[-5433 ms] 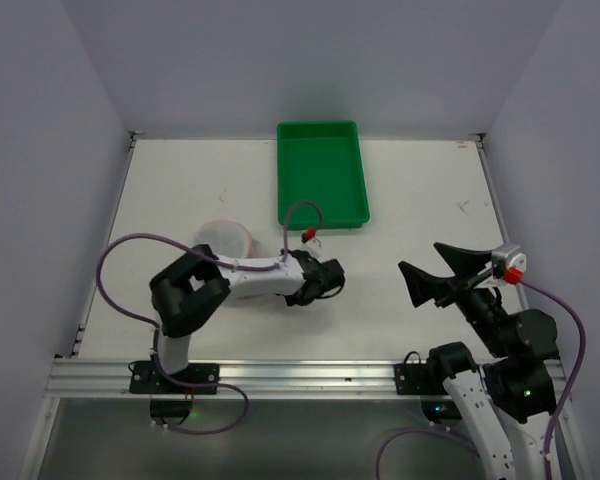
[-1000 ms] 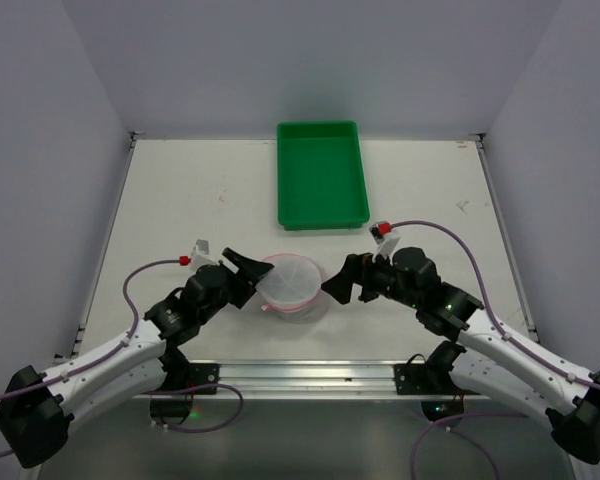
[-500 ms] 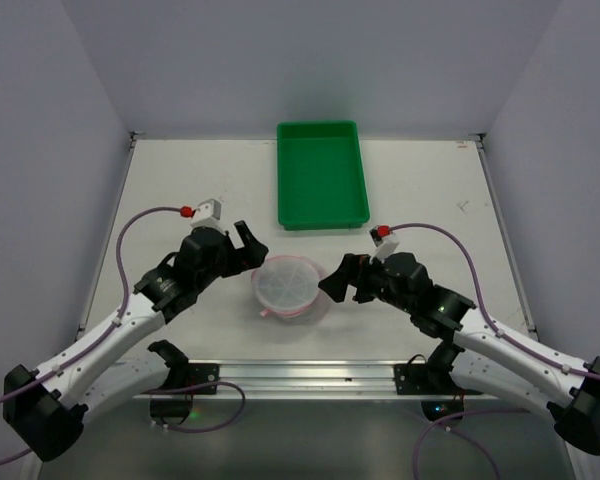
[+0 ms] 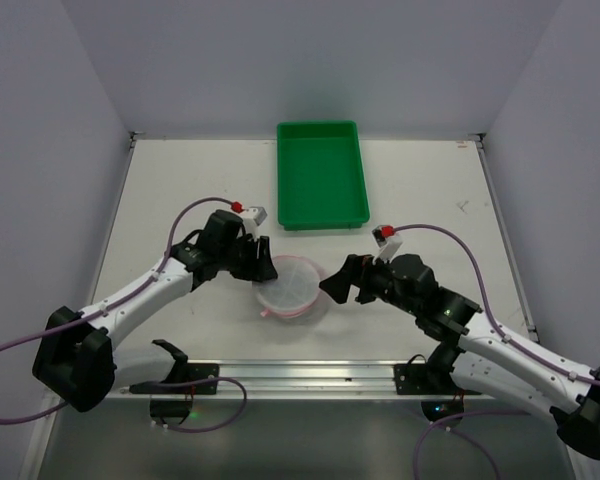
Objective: Unzip the laundry bag and remove the bra
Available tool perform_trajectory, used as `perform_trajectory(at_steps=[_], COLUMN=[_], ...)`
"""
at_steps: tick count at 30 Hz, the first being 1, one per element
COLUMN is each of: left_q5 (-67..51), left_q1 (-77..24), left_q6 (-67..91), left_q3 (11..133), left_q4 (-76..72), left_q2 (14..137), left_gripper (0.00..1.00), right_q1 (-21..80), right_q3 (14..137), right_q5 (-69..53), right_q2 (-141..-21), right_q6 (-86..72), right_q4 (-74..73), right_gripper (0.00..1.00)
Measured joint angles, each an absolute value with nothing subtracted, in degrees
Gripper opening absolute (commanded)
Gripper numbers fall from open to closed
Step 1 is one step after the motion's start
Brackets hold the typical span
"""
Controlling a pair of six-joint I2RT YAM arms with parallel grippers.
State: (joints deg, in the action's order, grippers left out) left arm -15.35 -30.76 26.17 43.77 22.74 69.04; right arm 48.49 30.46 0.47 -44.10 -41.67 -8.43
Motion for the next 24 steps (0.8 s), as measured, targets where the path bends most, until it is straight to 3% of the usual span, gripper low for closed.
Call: perform_trajectory(at_steps=[1,2,6,13,24], left_q5=[-16.5,-17.4,-20.6,-20.7,-4.3], left_q1=[-30.7,-30.7,-30.7,-30.7,-32.0], left_q6=[25.9,25.8,27.4,41.6,71.9], left_q3=[43.7,43.6,42.7,35.0,23.9], left_q4=[22.8,22.7,21.5,13.8,7.6], left_q2=[69.6,69.8,69.5,62.9,48.0], left_gripper=[0.40,0.25,0.00,0.00,0.00], right_q1=[48.5,48.5,48.9,55.9,76.5], right_q3=[30.5,30.5,30.5,30.6,41.9], right_q5=[0.5,0.5,0.5,5.7,27.2], right_q2=[-43.8,-43.6,-43.4,-44.8,-59.9], right_q6=[-41.5,-41.3,-40.7,-39.1,-41.9], right_q4=[-8.5,-8.5,-8.6,-8.5,-10.4], right_gripper=[0.99,0.99,0.99,0.98,0.81])
